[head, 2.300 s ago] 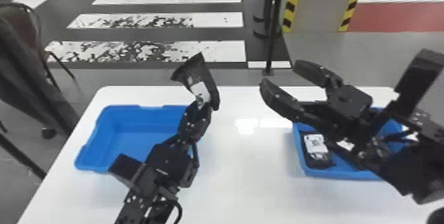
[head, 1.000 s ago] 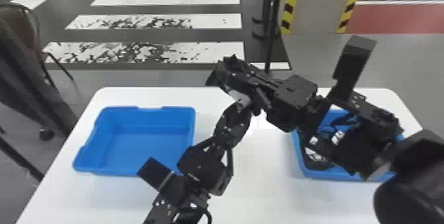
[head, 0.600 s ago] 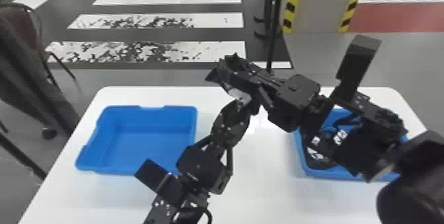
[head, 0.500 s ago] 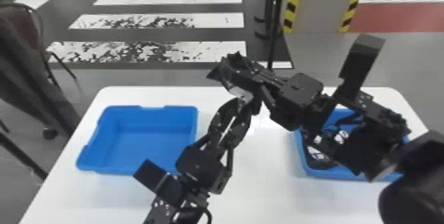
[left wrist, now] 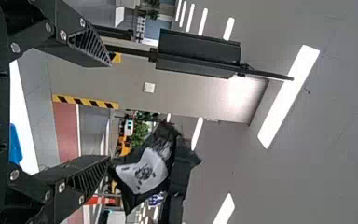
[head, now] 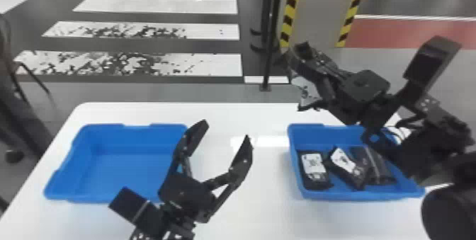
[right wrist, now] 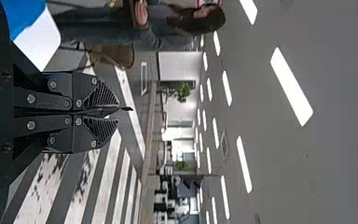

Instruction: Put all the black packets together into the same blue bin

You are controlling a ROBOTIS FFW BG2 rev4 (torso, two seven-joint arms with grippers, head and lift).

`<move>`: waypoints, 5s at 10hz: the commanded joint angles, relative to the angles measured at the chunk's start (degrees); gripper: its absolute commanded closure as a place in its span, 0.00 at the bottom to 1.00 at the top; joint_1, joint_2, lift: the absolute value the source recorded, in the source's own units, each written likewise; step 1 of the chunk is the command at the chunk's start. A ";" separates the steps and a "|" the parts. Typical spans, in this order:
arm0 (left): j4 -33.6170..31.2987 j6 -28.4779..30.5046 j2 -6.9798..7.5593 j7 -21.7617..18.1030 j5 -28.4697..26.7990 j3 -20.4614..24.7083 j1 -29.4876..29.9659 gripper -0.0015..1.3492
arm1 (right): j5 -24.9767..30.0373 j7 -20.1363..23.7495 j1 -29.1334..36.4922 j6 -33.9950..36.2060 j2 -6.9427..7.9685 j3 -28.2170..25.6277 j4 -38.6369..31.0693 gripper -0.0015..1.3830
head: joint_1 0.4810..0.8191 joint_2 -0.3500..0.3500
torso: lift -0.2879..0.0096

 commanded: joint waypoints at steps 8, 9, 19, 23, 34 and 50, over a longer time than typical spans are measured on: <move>0.17 -1.13 -0.92 0.00 -0.11 2.96 1.75 0.08 | 5.38 4.66 0.21 -3.96 -0.93 -15.47 28.75 0.49 | 0.63 0.08 | 0.60; 0.17 -1.13 -1.00 0.00 0.00 3.18 1.89 0.09 | 4.69 4.66 2.88 -6.77 -0.49 -15.47 26.08 0.17 | 0.63 0.07 | 0.60; -14.32 19.12 -4.43 15.90 -4.00 12.21 13.14 0.09 | 8.58 -8.26 35.93 -11.83 8.03 -16.95 -10.48 0.12 | 0.63 0.30 | 0.60; -14.46 12.93 -4.43 18.19 -5.37 12.44 14.83 0.09 | 9.95 -8.26 35.93 -10.00 8.21 -16.49 -11.04 0.12 | 0.63 0.30 | 0.60; -14.18 8.57 -4.17 18.10 -8.57 11.75 14.12 0.08 | 9.61 -7.56 35.79 -11.97 7.59 -15.01 -11.04 0.11 | 0.63 0.33 | 0.60; -13.89 6.61 -4.17 17.57 -8.68 11.87 14.40 0.09 | 8.69 -7.91 35.93 -13.80 7.24 -13.98 -11.18 0.12 | 0.63 0.35 | 0.60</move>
